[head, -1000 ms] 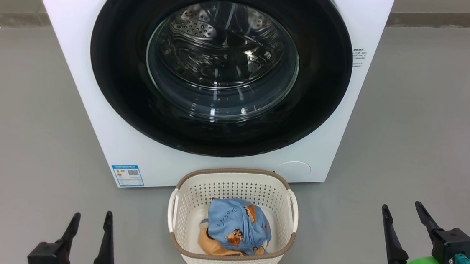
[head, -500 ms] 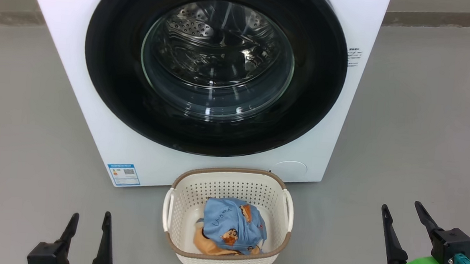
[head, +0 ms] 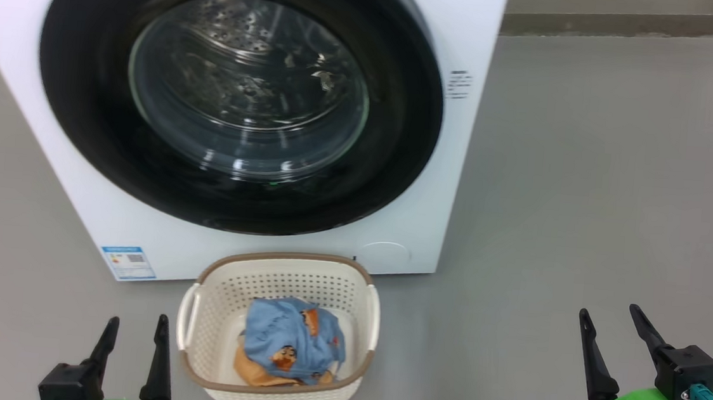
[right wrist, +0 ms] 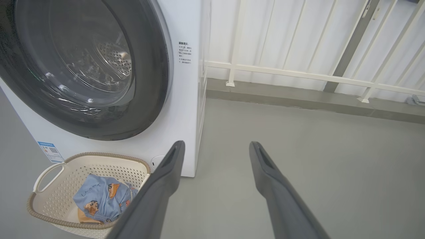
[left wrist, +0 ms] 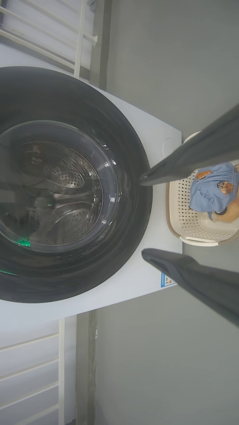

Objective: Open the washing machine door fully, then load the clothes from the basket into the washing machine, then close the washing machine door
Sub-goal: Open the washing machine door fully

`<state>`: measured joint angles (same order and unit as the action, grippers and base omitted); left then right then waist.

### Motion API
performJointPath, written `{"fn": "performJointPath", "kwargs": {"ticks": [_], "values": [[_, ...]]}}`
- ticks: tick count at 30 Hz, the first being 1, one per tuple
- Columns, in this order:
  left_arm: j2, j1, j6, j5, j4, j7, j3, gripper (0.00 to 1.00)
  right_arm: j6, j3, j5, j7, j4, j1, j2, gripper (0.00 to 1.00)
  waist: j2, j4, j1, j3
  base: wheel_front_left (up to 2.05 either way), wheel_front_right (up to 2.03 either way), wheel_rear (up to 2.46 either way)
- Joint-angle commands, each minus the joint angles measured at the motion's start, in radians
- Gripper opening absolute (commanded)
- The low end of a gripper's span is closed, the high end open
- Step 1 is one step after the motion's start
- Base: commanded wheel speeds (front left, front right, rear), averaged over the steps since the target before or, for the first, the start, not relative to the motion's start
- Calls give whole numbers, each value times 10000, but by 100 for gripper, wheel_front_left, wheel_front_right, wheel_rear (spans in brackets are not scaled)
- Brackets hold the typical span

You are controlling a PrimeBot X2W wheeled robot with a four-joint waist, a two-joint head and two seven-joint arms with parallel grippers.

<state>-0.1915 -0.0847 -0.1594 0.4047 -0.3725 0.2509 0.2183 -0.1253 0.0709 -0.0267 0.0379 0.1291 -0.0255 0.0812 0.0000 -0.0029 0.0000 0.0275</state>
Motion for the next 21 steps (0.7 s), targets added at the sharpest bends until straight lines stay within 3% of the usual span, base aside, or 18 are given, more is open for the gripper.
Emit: {"fn": "performJointPath", "kwargs": {"ticks": [1, 10, 21], "values": [[-150, -476, 0, 34, 315, 108, -382, 100, -54, -184, 59, 92, -275, 220, 149, 100, 0, 3, 0, 0, 94, 94, -188], [-133, -441, 109, -120, 298, 108, -362, 100, -54, -176, 39, 77, -292, 251, 137, 100, 0, 1, 0, -18, 60, 60, -119], [-77, -407, 51, -192, 336, 108, -442, 100, -54, -131, 128, 115, -278, 247, 98, 100, 0, -18, 0, -34, 4, 4, -8]]}}
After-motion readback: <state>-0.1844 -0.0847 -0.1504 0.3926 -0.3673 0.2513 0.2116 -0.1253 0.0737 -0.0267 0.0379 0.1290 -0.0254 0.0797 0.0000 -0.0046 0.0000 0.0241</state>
